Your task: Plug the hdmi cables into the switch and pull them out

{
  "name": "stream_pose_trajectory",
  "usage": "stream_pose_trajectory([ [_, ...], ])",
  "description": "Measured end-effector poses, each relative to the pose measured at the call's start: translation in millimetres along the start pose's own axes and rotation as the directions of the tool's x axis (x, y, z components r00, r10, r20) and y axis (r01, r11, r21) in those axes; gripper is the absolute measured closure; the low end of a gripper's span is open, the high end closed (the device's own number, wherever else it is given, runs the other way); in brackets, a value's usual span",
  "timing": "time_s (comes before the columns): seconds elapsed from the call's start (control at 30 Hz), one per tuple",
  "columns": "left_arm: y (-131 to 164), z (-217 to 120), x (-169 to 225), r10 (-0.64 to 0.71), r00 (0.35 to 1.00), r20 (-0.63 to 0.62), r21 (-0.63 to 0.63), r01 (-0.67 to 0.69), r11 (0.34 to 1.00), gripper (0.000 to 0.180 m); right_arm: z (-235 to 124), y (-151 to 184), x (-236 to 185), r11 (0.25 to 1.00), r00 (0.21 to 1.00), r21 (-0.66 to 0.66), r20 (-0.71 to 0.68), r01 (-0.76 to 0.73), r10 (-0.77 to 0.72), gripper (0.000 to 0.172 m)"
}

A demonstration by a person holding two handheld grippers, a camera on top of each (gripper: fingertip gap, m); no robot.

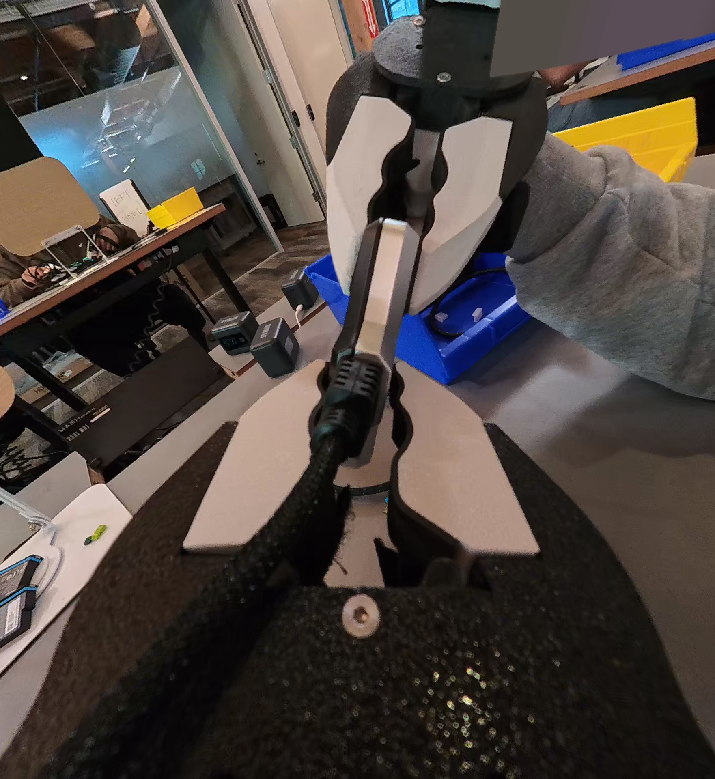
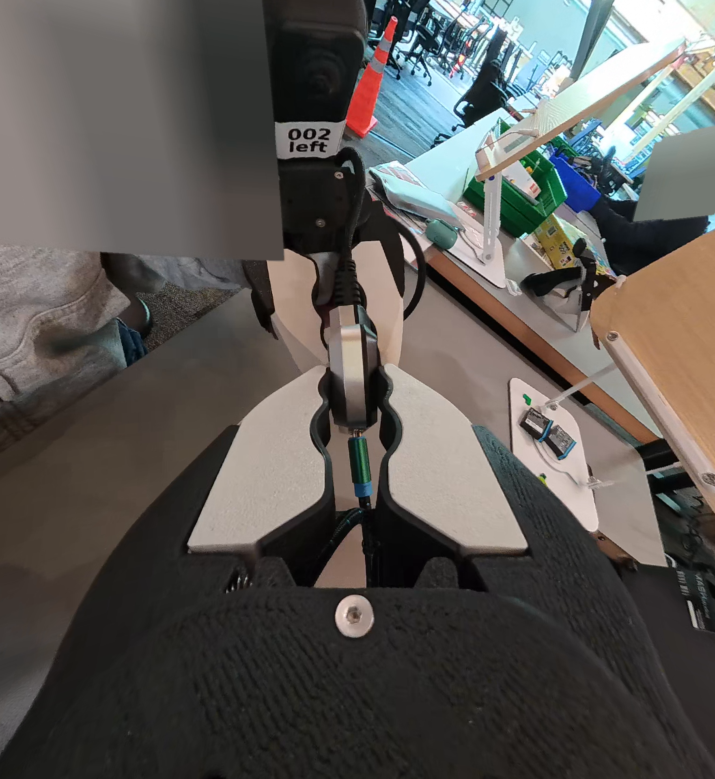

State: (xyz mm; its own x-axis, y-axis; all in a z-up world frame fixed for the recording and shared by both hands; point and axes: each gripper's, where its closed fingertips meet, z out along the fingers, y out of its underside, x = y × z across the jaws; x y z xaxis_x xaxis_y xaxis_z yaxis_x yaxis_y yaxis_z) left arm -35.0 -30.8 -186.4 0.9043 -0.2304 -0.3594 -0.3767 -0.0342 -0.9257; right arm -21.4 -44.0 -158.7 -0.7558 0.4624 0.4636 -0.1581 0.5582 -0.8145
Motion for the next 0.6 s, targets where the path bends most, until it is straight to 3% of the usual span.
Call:
stream_pose_trajectory([
  [0.17, 4, -5, -7, 0.0, 1.0, 0.027, -0.001, 0.0, 1.0, 0.157, 6, 0, 4, 1.0, 1.0, -0.006, -0.018, 0.006, -0.006, 0.153],
  [0.27, 7, -16, -31, -0.058, 0.993, 0.105, 0.029, 0.055, 0.998, 0.158, -3, -15, 38, 0.994, 0.958, 0.043, -0.272, 0.105, -0.089, 0.141],
  [0.37, 15, -34, -47, -0.123, 0.983, 0.135, 0.086, 0.113, 0.99, 0.158, -50, -40, 71, 0.968, 0.85, 0.197, -0.526, 0.154, -0.028, 0.124],
  [0.43, 25, -50, -68, -0.089, 0.966, 0.242, 0.075, 0.073, 0.995, 0.158, -79, -39, 81, 0.964, 0.799, 0.235, -0.6, 0.129, 0.039, 0.133],
  [0.5, 28, -65, -82, -0.046, 0.955, 0.294, 0.087, 0.022, 0.996, 0.157, -86, -28, 80, 0.976, 0.805, 0.207, -0.589, 0.067, 0.07, 0.144],
  [0.6, 14, -82, -87, 0.019, 0.95, 0.312, 0.173, -0.076, 0.982, 0.157, -60, 10, 61, 0.99, 0.888, 0.037, -0.439, -0.135, 0.137, 0.147],
])
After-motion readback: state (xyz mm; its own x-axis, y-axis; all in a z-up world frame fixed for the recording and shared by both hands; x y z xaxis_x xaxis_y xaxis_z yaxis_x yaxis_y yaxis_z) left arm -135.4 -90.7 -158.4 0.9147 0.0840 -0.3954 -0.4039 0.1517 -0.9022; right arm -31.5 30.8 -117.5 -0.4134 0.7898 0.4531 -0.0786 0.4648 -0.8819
